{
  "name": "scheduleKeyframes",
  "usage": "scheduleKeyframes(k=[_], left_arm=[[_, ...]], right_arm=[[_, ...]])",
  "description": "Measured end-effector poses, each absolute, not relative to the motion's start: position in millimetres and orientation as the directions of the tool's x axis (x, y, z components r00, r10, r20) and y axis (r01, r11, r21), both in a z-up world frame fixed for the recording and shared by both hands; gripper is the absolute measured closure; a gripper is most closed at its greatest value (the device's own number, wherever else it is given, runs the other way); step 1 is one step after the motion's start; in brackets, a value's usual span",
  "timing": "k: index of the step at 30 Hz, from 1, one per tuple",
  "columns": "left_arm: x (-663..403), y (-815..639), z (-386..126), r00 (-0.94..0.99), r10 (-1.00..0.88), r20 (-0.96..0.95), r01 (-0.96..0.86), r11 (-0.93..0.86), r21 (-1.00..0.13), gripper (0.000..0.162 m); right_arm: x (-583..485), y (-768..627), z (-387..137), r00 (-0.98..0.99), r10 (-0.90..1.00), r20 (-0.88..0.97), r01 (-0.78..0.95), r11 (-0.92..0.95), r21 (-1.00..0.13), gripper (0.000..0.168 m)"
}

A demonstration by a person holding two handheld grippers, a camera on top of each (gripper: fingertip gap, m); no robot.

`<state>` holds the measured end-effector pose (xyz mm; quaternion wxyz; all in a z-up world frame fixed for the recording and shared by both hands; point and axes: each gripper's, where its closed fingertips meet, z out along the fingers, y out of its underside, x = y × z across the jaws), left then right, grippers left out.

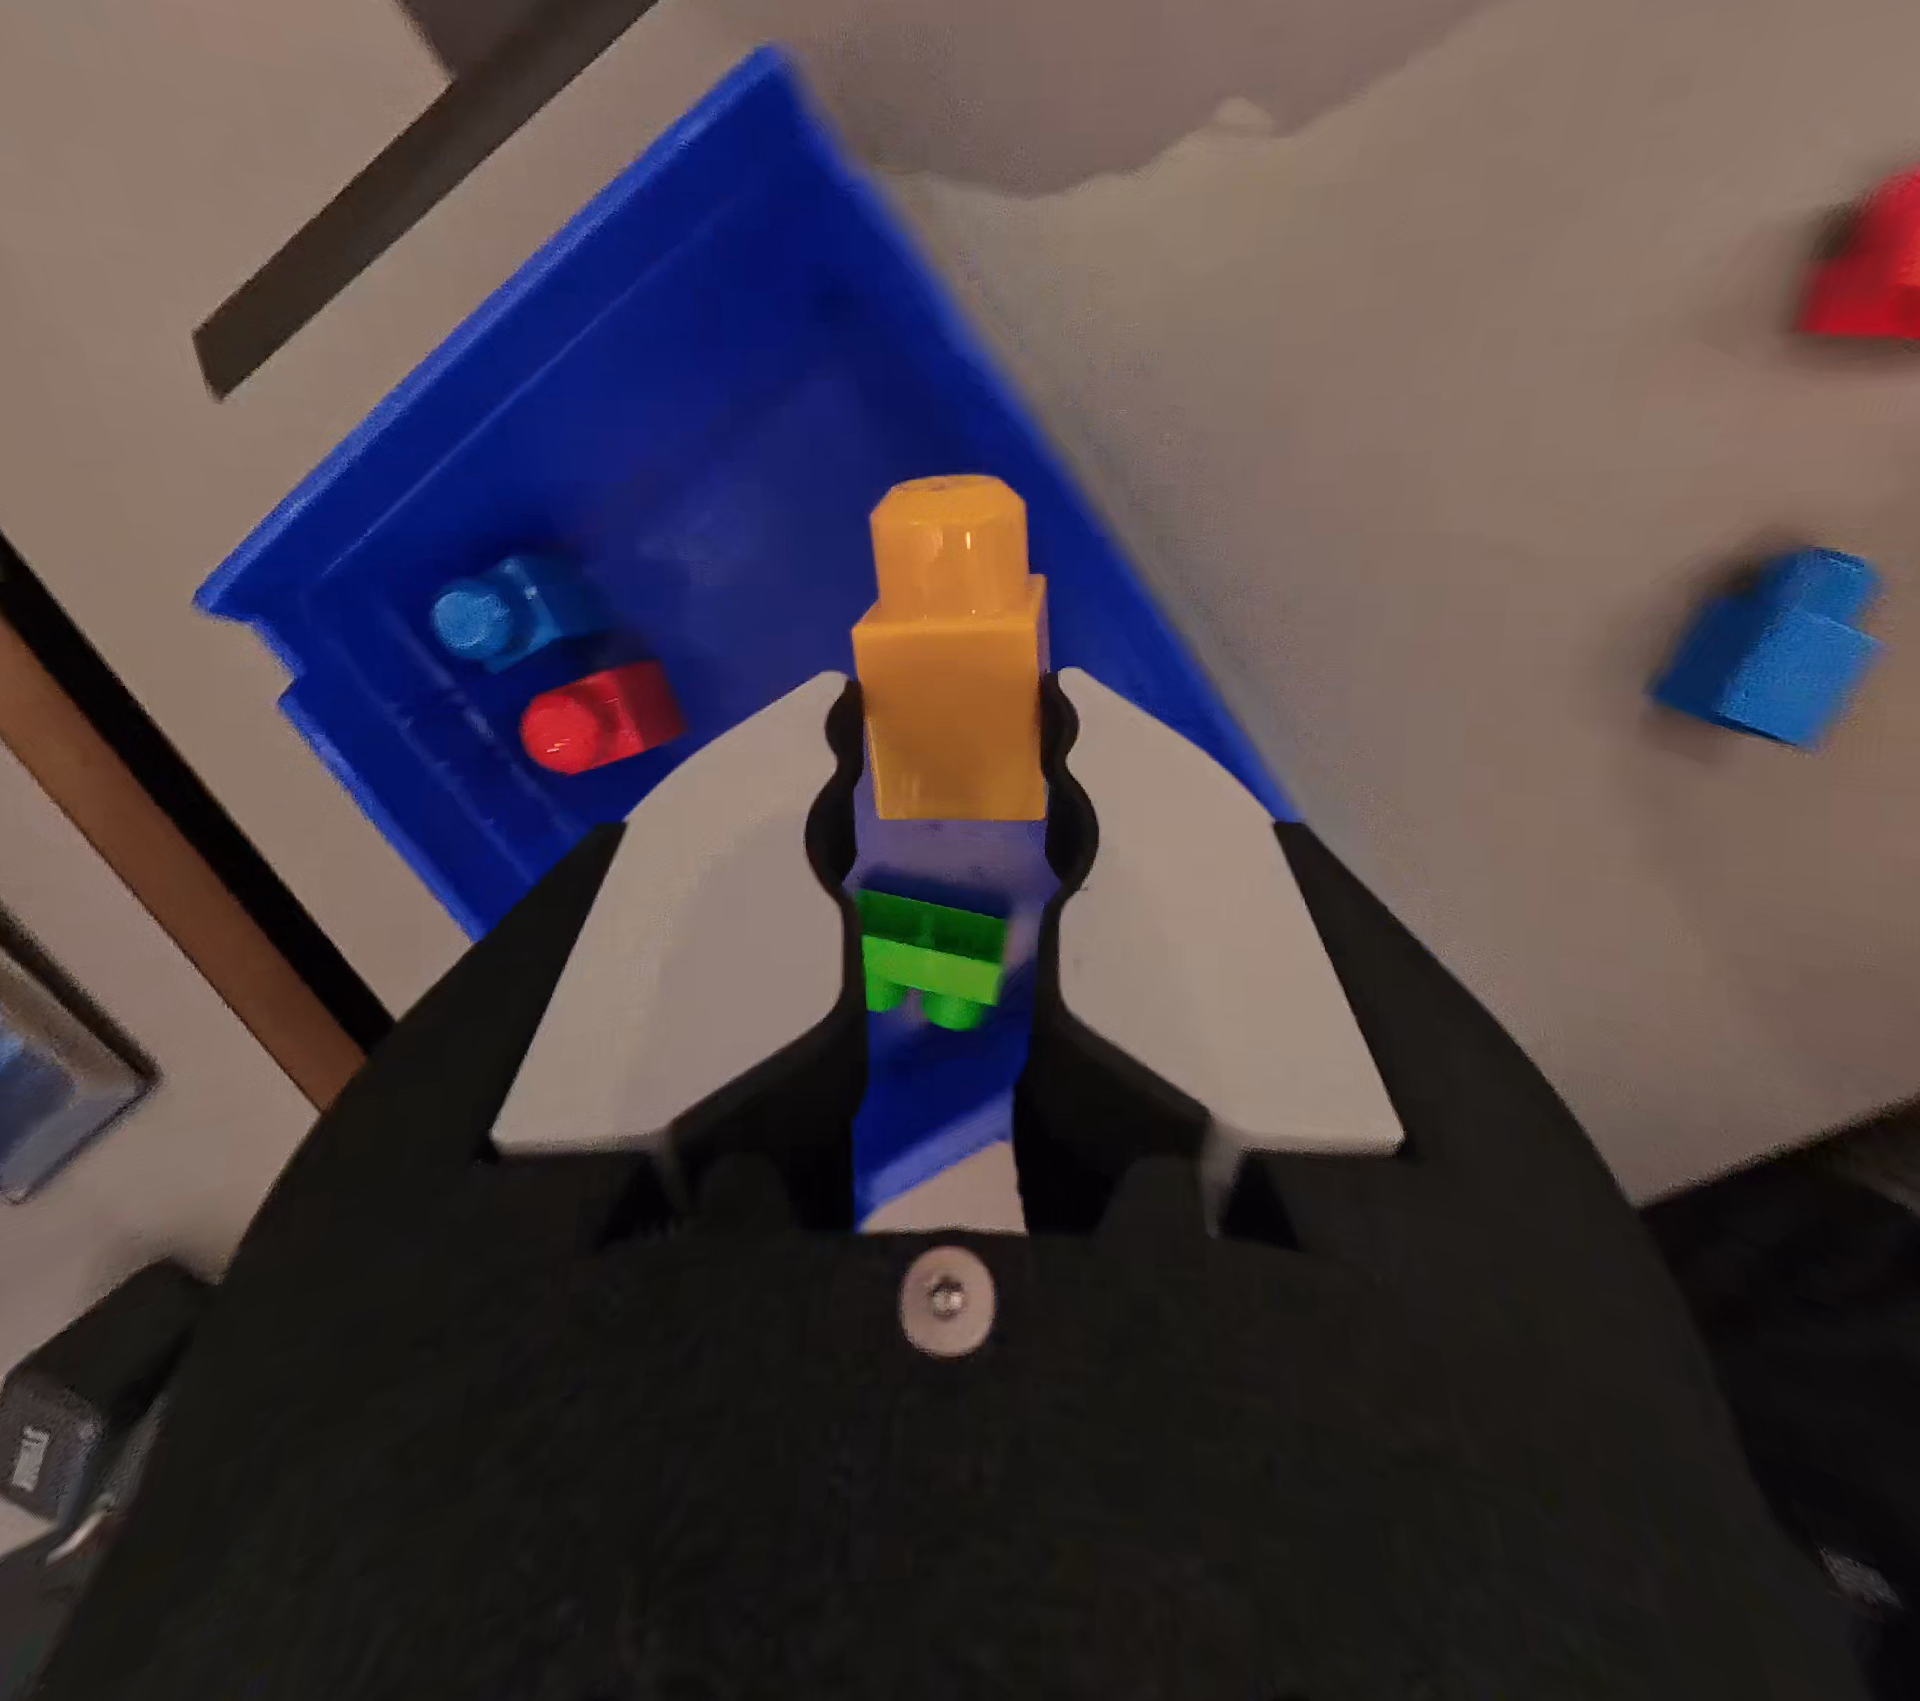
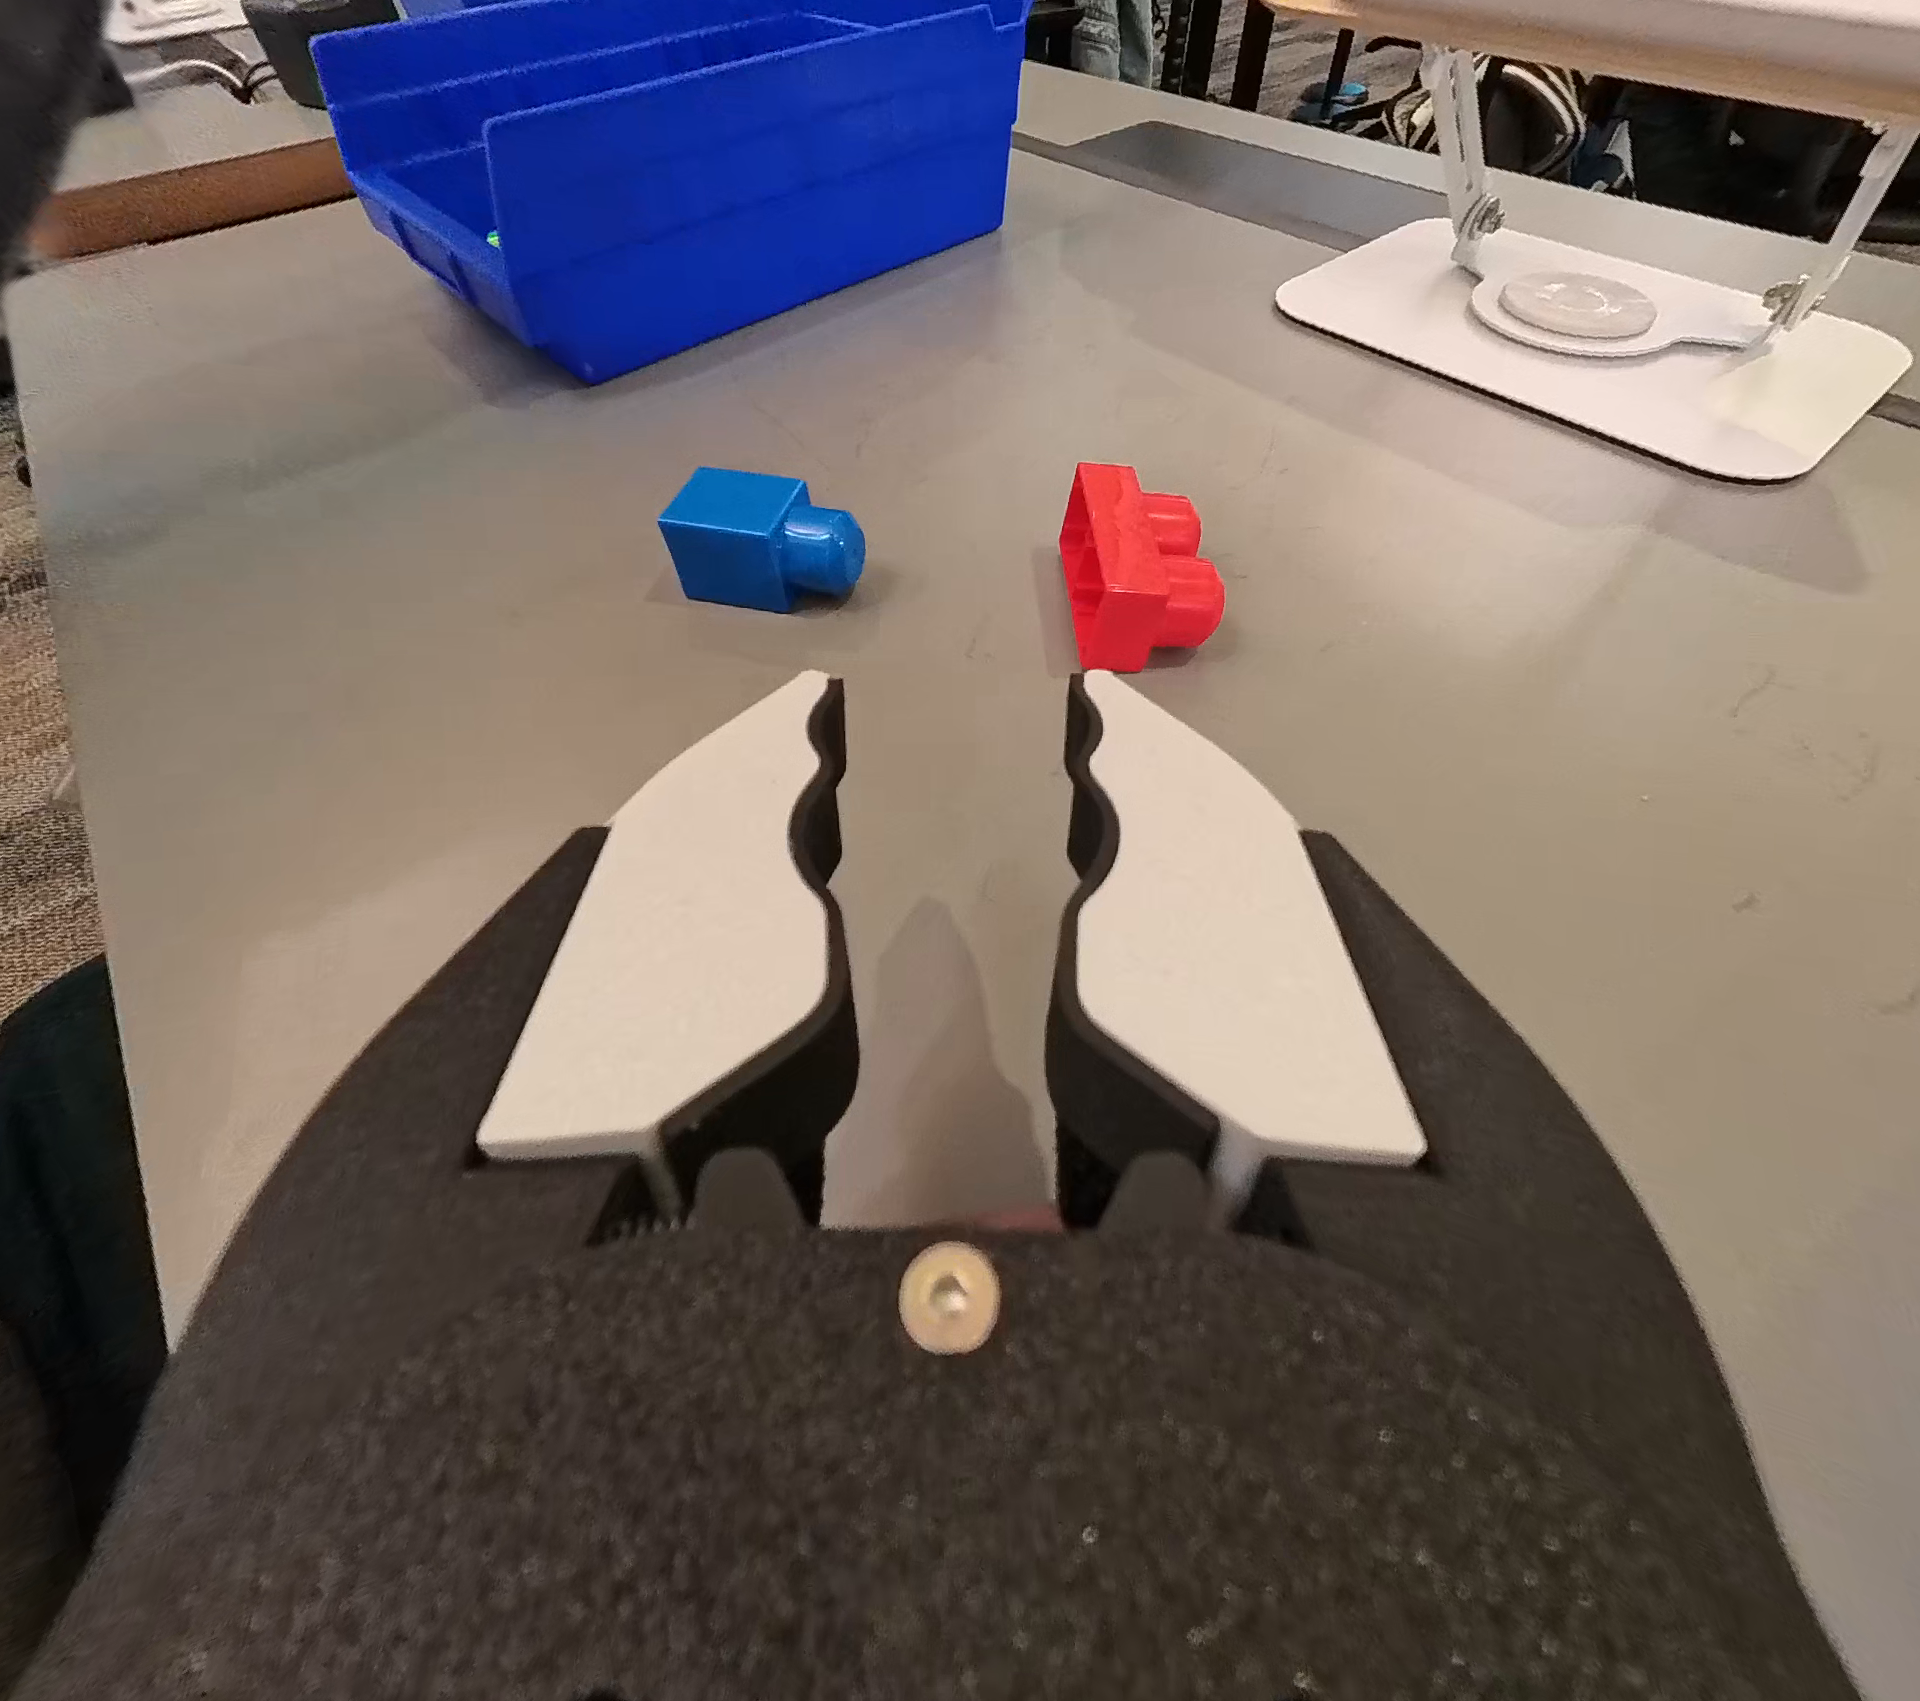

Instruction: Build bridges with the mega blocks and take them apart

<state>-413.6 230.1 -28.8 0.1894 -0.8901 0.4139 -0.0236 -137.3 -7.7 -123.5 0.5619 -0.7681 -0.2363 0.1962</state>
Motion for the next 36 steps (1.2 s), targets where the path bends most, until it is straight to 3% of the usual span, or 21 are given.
scheduleKeyframes(k=[4,10,13,18,33,34,36], left_arm=[[-345.1,134.8,-13.2,0.483,-0.866,-0.125,-0.821,-0.399,-0.410,0.130],[-275.2,16.4,-89.3,0.268,-0.941,-0.204,-0.937,-0.206,-0.281,0.129],[-261.4,-0.9,-127.9,0.221,-0.947,-0.233,-0.963,-0.174,-0.205,0.129],[-251.1,-0.5,-158.1,0.245,-0.934,-0.259,-0.962,-0.201,-0.186,0.130],[-245.2,16.2,-169.6,0.187,-0.869,-0.458,-0.976,-0.113,-0.186,0.129],[-244.6,16.1,-169.2,0.195,-0.867,-0.458,-0.973,-0.114,-0.199,0.127],[-244.9,13.4,-166.5,0.216,-0.865,-0.453,-0.968,-0.128,-0.218,0.102]], right_arm=[[-137.0,-7.7,-123.2,0.814,0.580,-0.031,0.144,-0.254,-0.956,0.128],[-136.5,-8.4,-121.5,0.819,0.574,-0.015,0.148,-0.237,-0.960,0.128],[-137.0,-8.5,-121.8,0.820,0.572,-0.003,0.158,-0.232,-0.960,0.128],[-137.8,-8.7,-122.2,0.818,0.575,0.001,0.165,-0.232,-0.959,0.128],[-138.4,-8.5,-123.1,0.814,0.581,-0.008,0.163,-0.241,-0.957,0.128],[-138.3,-8.6,-123.0,0.814,0.581,-0.007,0.163,-0.240,-0.957,0.128],[-138.2,-8.7,-122.6,0.814,0.581,-0.006,0.162,-0.237,-0.958,0.128]])
